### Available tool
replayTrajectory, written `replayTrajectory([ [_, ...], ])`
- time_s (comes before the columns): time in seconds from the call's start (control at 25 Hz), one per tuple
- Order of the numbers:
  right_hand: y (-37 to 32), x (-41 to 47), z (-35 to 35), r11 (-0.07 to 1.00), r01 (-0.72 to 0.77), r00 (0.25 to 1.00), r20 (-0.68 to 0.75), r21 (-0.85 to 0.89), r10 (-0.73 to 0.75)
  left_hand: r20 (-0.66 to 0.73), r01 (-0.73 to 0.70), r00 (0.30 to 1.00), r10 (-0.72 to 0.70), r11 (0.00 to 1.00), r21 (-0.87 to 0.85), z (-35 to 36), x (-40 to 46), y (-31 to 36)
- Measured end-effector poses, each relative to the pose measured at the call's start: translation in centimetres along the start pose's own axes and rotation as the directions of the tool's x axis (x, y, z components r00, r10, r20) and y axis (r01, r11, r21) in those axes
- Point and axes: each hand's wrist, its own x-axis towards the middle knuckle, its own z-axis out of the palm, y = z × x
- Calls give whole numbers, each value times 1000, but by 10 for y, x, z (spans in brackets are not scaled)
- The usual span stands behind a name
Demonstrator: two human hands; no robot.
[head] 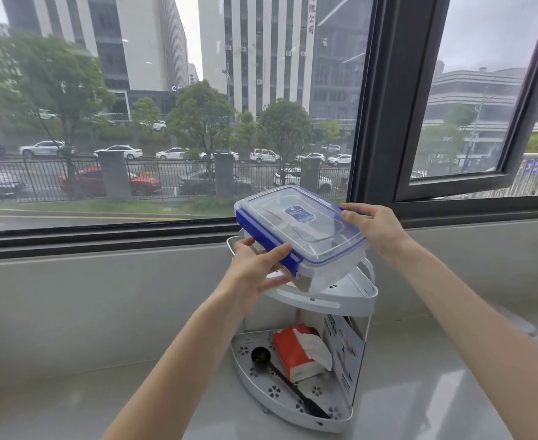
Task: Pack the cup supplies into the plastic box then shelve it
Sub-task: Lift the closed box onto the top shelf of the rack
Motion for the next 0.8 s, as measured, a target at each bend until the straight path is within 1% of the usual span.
replayTrajectory([
  [0.24,5,17,8,997,-1,1000,20,-82,3,-42,-15,999,13,999,-46,0,12,-8],
  [0.4,5,26,12,990,2,998,66,-138,7,-58,-10,998,6,998,-63,1,16,-12],
  [0.56,8,32,11,983,16,997,80,-183,-2,-59,19,998,-20,1000,-25,3,18,-21],
  [0.64,12,33,12,982,10,996,89,-187,7,-48,15,999,-15,1000,-2,3,19,-27],
  [0.8,19,32,15,978,18,993,114,-206,6,-70,-8,998,10,1000,20,2,18,-28],
])
